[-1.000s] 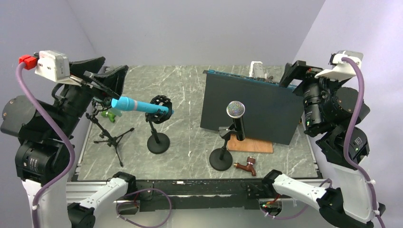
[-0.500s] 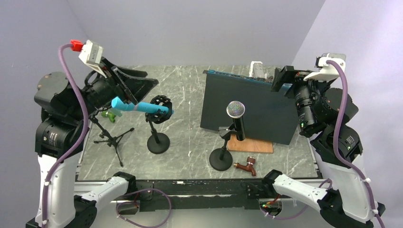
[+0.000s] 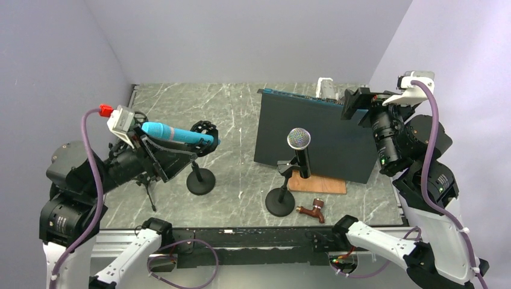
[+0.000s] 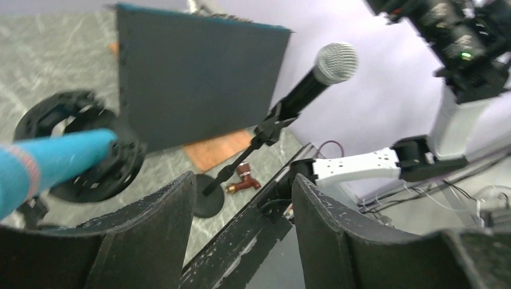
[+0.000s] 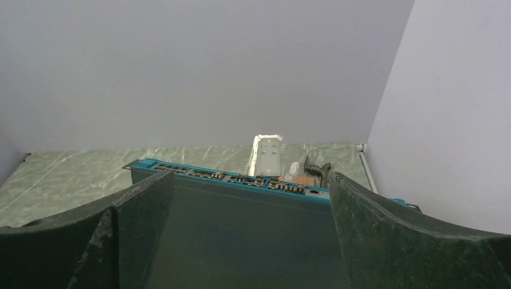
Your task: Remove the microphone from the stand
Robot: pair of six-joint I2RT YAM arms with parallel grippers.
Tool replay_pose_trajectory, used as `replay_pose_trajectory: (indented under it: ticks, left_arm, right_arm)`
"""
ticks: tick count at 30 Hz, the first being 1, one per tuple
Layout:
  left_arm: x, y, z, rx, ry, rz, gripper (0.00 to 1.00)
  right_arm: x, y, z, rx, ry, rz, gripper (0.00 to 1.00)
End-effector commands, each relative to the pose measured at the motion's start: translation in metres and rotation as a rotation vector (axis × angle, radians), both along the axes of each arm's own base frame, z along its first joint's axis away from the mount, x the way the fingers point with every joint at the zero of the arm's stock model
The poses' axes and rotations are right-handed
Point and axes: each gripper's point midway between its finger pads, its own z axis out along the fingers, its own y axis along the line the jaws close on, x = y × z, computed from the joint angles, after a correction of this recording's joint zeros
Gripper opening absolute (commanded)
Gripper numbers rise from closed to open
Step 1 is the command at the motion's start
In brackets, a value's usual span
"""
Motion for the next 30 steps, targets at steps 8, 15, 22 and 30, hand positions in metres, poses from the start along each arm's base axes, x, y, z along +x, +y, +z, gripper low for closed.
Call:
replay_pose_trajectory:
  ticks: [8,15,22,30]
  left_arm:
    - [0.073,0.064,-0.079,-0.130,0.066,0.564,0.73]
    - [0.091,0.053,-0.064,-0.245,-0.058,0.521,0.77]
    - [0.104,0.054,-0.060,-0.255,-0.085,0.548,0.71]
    - [0.108,0.055,-0.056,-0.271,-0.085,0.558,0.53]
  right_arm:
    - [0.005,0.008,0.000,0.014,-0.009,0.022,1.00]
    - [-0.001,-0.002,-0.002,-0.001,-0.012,-0.008,1.00]
    - [0.003,-0.002,-0.005,-0.029,-0.015,-0.015,1.00]
    - [0.014,0.010,-0.013,-0.069,0.008,0.006,1.00]
